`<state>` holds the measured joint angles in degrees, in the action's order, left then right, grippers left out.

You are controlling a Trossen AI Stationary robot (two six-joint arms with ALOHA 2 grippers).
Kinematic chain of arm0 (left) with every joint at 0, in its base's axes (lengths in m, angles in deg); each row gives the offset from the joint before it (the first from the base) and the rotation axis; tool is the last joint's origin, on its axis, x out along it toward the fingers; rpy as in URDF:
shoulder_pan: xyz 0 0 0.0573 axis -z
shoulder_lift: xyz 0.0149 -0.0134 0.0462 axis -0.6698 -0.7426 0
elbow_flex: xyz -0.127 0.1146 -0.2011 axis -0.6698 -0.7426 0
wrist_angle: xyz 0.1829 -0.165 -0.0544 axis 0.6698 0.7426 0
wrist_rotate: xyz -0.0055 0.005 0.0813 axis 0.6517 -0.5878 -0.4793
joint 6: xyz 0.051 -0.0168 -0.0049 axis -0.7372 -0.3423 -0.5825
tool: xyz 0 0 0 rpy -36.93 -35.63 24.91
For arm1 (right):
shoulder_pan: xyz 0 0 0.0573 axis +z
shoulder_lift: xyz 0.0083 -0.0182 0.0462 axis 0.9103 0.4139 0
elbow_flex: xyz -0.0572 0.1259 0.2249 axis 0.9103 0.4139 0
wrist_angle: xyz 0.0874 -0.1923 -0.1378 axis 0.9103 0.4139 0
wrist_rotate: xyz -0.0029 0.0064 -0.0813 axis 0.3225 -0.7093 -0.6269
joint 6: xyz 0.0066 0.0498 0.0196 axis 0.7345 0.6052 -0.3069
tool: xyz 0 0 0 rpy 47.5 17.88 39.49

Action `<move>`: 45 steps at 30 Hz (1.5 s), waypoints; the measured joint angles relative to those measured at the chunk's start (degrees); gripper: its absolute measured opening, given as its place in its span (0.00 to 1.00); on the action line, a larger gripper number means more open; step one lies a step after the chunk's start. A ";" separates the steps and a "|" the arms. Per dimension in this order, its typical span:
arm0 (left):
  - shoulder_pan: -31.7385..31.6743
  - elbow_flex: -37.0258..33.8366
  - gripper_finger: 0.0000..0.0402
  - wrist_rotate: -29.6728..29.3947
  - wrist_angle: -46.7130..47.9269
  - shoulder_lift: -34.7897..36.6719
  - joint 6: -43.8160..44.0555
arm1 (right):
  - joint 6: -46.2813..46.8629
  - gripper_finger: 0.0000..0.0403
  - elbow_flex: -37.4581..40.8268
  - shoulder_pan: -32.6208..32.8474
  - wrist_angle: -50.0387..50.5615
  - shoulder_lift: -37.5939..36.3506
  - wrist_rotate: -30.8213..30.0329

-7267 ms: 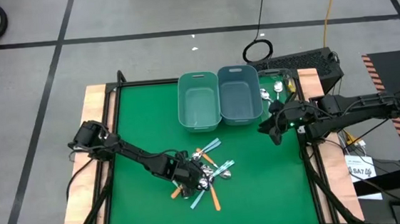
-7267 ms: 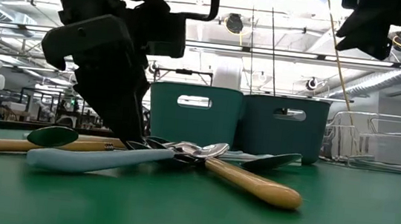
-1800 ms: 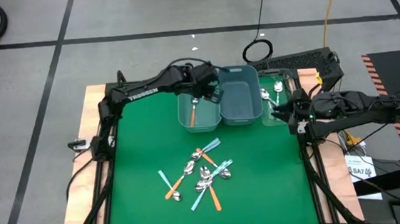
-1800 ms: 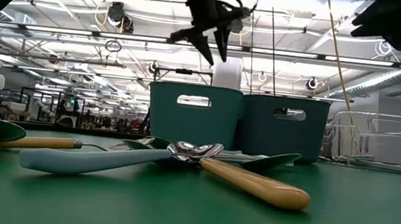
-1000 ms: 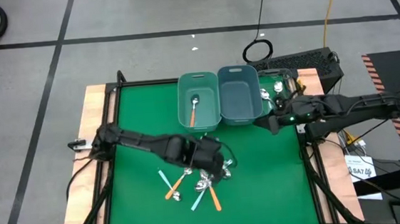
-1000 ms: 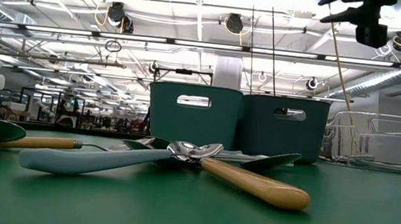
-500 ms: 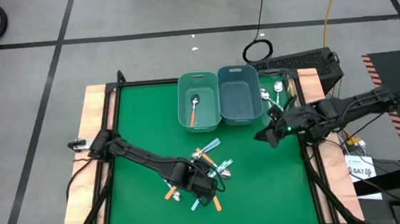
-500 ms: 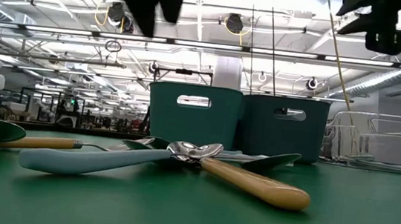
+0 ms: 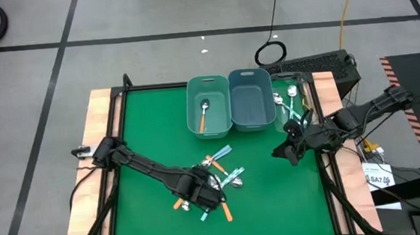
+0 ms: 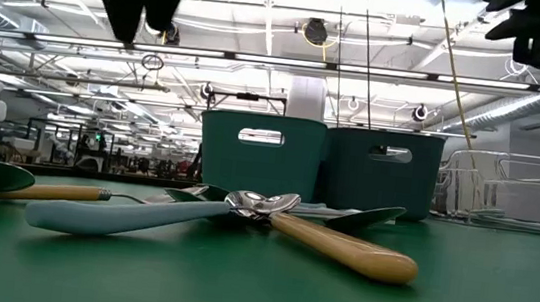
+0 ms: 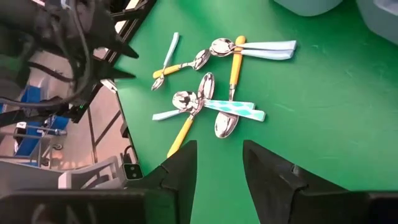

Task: Sort silverware by color (type)
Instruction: Put the yellow spoon into the green bin

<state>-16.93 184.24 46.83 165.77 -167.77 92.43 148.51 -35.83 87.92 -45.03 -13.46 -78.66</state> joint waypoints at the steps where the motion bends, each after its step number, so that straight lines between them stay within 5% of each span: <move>1: -0.08 -0.79 0.55 0.00 -0.65 -0.03 -1.05 | 0.48 0.31 0.00 0.44 0.01 0.00 -0.18; 6: -0.54 -4.29 0.63 -2.86 -1.80 -0.02 -5.81 | 2.63 0.31 0.00 2.86 -0.03 0.01 -0.43; 20: -1.03 -15.93 0.48 -1.33 -12.74 -0.11 -6.72 | 7.99 0.31 0.00 9.92 -0.87 0.82 -5.56; 37: -1.62 -26.86 0.47 3.19 -23.14 0.28 -6.87 | 8.70 0.31 0.00 13.58 -3.08 7.61 -6.01; 45: -3.02 -28.87 0.24 4.30 -28.00 0.34 -9.25 | 8.70 0.31 0.00 13.90 -4.38 8.78 -6.03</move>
<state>-19.95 155.37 51.13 137.77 -167.43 83.18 157.21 -35.83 101.82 -49.42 -4.68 -84.69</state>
